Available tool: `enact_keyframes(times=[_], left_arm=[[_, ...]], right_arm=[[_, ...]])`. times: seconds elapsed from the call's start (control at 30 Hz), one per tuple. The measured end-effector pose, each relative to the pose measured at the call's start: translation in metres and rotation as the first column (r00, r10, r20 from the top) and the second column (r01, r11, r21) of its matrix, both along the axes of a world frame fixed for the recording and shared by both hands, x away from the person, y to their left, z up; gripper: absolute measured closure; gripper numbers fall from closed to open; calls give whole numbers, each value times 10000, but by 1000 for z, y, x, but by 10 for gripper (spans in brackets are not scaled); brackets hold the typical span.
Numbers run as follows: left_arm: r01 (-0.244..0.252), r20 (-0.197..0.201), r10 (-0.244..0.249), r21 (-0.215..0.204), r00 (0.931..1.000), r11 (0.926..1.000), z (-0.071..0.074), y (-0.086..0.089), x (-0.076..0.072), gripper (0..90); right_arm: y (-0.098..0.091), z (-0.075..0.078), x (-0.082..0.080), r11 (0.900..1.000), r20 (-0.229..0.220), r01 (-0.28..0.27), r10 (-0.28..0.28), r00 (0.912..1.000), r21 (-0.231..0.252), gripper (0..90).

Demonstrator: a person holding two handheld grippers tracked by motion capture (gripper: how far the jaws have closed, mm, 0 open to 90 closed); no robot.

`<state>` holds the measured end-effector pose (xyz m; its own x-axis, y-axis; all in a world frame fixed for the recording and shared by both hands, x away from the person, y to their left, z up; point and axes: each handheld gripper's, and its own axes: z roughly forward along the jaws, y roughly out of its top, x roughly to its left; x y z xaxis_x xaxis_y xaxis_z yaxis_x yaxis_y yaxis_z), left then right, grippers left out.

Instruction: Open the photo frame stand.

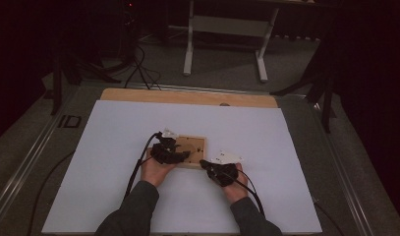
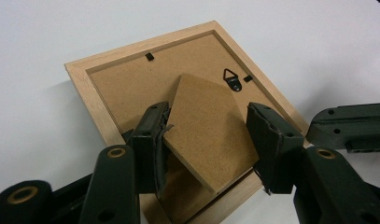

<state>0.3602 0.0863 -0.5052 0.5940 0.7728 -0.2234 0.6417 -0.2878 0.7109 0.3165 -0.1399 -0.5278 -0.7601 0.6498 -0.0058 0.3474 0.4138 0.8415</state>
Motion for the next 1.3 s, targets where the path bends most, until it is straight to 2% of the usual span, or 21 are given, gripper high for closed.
enact_keyframes(times=[0.33,0.47,0.77,0.9,1.17,1.2,1.3], left_arm=[[84,-225,-88,-210,9997,9997,2,0,4,507],[77,-350,-92,-425,9993,9991,3,1,5,503],[91,-614,-114,-373,9981,9993,0,-1,9,496],[46,-799,-74,-345,9968,9994,-1,0,10,521],[43,-665,-45,-40,9978,10000,0,-2,8,527],[68,-463,-60,163,9989,9998,1,-4,6,527],[89,-218,-81,374,9997,9993,3,-5,2,527]], right_arm=[[0,0,0,10000,-14,-33,33,10000,2,892],[0,0,0,10000,-12,-30,30,10000,0,893],[0,0,0,10000,-15,-54,54,10000,7,889],[0,0,0,10000,-9,-51,51,10000,0,889],[0,0,0,10000,-22,-37,37,10000,-1,884],[0,0,0,10000,-22,-37,37,10000,-1,881],[0,1,0,10000,-84,-84,84,9999,0,870]])
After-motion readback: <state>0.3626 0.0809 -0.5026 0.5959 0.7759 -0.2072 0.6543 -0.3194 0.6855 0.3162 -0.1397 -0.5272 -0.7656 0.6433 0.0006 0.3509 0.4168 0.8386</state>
